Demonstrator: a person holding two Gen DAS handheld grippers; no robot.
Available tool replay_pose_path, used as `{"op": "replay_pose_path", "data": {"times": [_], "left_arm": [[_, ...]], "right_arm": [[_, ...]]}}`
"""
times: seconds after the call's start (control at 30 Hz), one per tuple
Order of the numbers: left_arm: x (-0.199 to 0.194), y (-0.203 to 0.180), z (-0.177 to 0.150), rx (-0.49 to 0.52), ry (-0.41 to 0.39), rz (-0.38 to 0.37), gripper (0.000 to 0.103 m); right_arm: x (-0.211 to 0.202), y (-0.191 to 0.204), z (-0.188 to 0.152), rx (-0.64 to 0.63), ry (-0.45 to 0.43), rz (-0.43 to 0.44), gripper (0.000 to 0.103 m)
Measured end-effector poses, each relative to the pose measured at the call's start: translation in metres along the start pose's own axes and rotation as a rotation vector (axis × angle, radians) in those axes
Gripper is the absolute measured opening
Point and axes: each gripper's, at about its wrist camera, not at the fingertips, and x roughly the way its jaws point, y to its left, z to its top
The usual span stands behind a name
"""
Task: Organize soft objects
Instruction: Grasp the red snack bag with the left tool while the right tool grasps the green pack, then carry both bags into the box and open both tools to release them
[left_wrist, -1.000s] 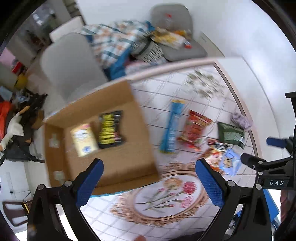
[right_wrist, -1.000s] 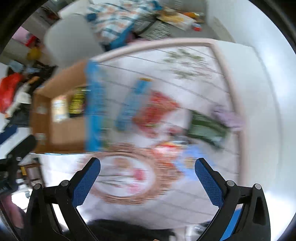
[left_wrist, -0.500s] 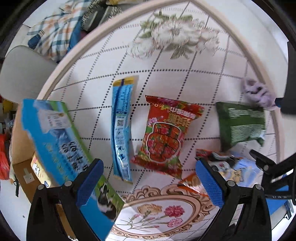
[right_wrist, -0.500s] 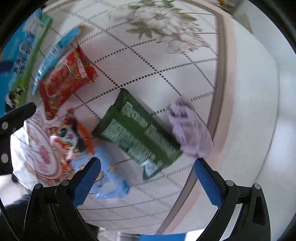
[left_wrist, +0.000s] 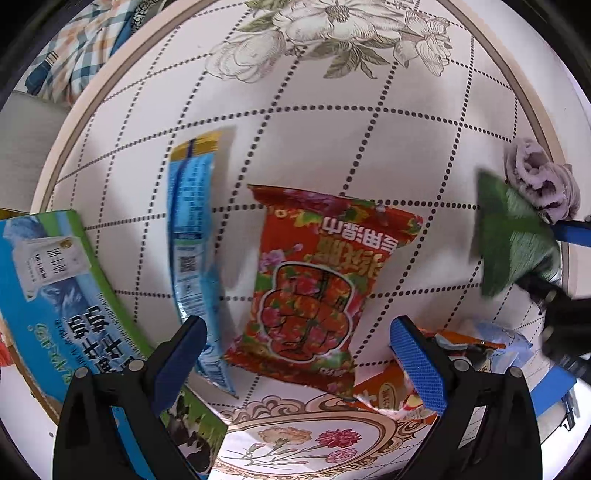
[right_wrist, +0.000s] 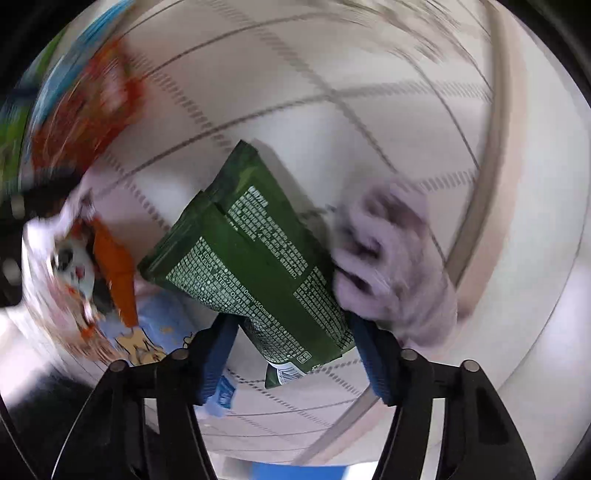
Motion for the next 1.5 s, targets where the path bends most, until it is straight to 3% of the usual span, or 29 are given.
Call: {"op": "replay_pose_path", "data": {"times": [0.17, 0.2, 0.27, 0.4, 0.5, 0.53, 0.57, 0.67, 0.73, 0.9, 1.3, 1.5], "left_arm": [[0.012, -0.006, 0.01, -0.004, 0.02, -0.022, 0.102], [0.014, -0.005, 0.011, -0.007, 0.025, -0.028, 0.102], [0.023, -0.003, 0.015, -0.02, 0.047, -0.042, 0.09], [0.025, -0.004, 0.017, -0.015, 0.031, -0.048, 0.087], [0.019, -0.007, 0.02, -0.013, 0.008, -0.047, 0.07], [0.015, -0.006, 0.02, -0.012, 0.001, -0.045, 0.056], [0.013, -0.007, 0.019, -0.014, -0.005, -0.046, 0.051], [0.011, -0.009, 0.018, -0.028, -0.015, -0.034, 0.048], [0.008, -0.01, 0.016, -0.039, -0.026, -0.023, 0.047], [-0.007, -0.009, 0.002, -0.101, -0.086, -0.02, 0.046], [-0.105, 0.045, -0.068, -0.287, -0.327, -0.162, 0.046], [-0.156, 0.109, -0.147, -0.37, -0.461, -0.183, 0.046]], "right_arm": [[-0.006, -0.049, -0.005, 0.288, -0.059, 0.203, 0.061], [-0.007, -0.052, -0.005, 0.292, -0.064, 0.222, 0.063], [-0.008, -0.055, -0.004, 0.271, -0.067, 0.23, 0.064], [-0.002, -0.052, -0.004, 0.203, -0.051, 0.172, 0.064], [0.003, -0.05, -0.002, 0.19, -0.056, 0.142, 0.064], [0.003, -0.05, 0.0, 0.196, -0.063, 0.138, 0.064], [0.004, -0.048, -0.002, 0.204, -0.068, 0.135, 0.064], [-0.001, -0.029, -0.009, 0.209, -0.095, 0.1, 0.059], [-0.004, -0.021, -0.014, 0.221, -0.109, 0.087, 0.048], [-0.02, 0.001, -0.025, 0.266, -0.138, 0.11, 0.033], [-0.116, -0.001, -0.067, 0.373, -0.325, 0.296, 0.031], [-0.177, 0.069, -0.087, 0.309, -0.421, 0.383, 0.03]]}}
